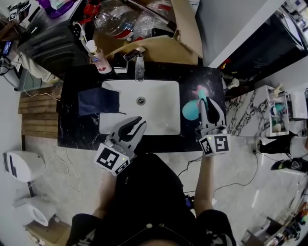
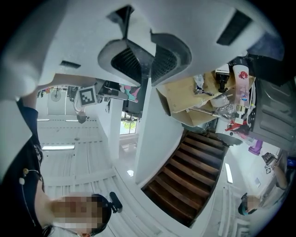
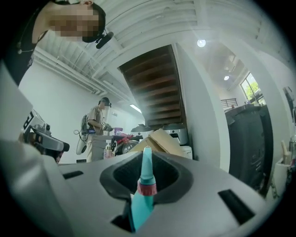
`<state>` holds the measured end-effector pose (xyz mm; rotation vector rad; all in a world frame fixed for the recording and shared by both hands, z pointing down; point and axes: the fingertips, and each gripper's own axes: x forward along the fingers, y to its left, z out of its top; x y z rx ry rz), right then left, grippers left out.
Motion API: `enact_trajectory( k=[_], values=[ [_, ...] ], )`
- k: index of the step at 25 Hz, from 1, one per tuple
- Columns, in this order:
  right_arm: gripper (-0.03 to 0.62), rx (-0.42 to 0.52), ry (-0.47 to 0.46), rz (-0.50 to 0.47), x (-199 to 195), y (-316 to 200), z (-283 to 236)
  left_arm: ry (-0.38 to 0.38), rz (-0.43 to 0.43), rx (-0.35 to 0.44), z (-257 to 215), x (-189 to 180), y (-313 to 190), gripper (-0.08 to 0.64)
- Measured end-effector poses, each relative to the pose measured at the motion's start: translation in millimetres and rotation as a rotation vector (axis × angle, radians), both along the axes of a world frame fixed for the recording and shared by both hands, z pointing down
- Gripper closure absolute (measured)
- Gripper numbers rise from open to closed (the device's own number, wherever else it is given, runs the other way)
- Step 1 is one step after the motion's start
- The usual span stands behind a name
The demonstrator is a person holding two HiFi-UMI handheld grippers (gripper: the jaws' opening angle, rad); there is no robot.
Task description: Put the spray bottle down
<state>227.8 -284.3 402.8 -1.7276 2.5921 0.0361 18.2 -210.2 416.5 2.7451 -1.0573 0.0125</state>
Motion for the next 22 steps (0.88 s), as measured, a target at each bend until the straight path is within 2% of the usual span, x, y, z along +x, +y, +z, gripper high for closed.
enact_trajectory(
  k=[13,22],
  values=[
    [0.528,-0.029,0.030,0.003,13,-88,44,-0.005,-0.005,-0.013,2,-7,-35,0.506],
    [0.528,-0.058,0.006,0.040,32,-123,69,-0.015,-0.011,-0.039,10,-13,-56,0.506]
  ],
)
